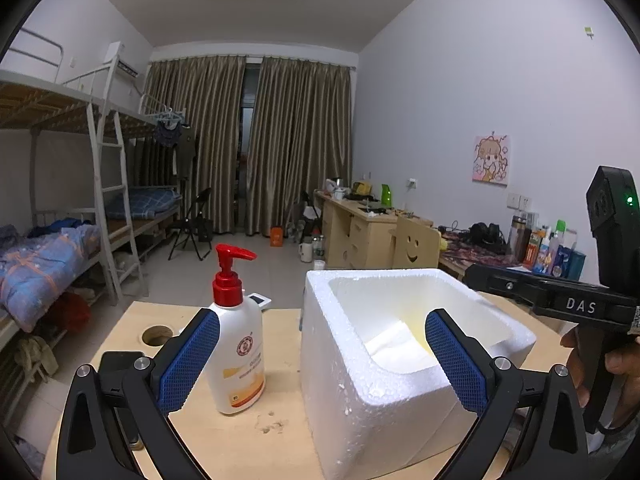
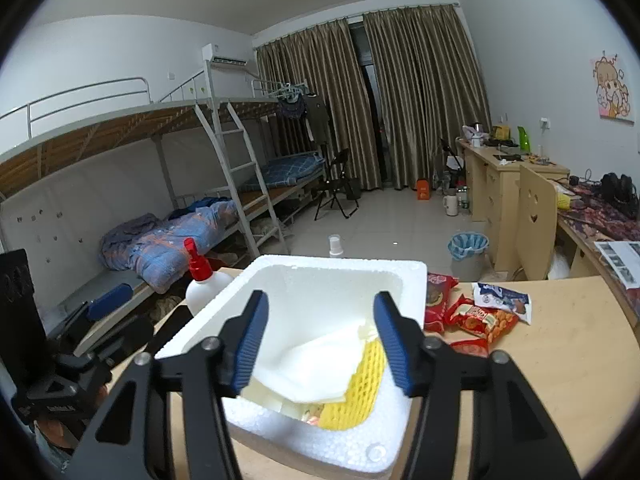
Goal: Organize soft objects
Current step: 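Move both tools back from the box toward the grey sock and mask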
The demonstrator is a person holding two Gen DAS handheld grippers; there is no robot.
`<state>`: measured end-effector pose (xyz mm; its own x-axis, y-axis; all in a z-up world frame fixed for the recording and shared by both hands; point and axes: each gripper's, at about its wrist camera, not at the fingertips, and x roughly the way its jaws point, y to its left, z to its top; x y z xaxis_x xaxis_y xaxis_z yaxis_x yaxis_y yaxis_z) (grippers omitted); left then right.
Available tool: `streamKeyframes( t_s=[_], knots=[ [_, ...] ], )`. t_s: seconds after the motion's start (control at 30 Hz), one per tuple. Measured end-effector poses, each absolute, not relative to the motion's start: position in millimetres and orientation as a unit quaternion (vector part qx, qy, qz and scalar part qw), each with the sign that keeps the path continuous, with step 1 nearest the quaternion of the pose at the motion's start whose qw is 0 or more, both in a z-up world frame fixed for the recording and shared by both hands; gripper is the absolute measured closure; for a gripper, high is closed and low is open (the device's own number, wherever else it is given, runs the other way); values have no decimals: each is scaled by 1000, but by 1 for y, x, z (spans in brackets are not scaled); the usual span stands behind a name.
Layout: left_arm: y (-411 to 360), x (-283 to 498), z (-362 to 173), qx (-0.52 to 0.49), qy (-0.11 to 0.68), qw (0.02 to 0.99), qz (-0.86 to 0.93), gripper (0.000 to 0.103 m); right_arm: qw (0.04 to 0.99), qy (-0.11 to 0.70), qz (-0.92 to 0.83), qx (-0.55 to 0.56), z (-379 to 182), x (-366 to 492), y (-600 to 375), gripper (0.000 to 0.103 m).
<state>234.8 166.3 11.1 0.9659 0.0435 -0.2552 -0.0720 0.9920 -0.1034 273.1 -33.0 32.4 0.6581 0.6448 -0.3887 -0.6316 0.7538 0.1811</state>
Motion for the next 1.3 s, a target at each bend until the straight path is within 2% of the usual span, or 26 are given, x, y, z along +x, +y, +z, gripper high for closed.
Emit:
streamKeyframes(
  t_s=[0.13,0.27,0.43,0.57,1.07,1.3],
  knots=[
    [168,233,12,-62,127,990,26,0,916,212,339,14,31,269,-38,38],
    [170,231,12,-73,124,989,22,0,920,194,340,30,33,259,-49,26],
    [165,233,10,-69,132,989,20,0,925,176,335,34,37,254,-54,18],
    [159,230,11,-57,121,991,19,0,929,173,324,37,35,248,-58,0],
    [144,217,17,-42,126,991,-4,0,934,172,310,47,41,218,-82,0],
    [121,185,33,-46,123,991,-19,0,942,152,296,36,50,188,-98,0]
  ],
)
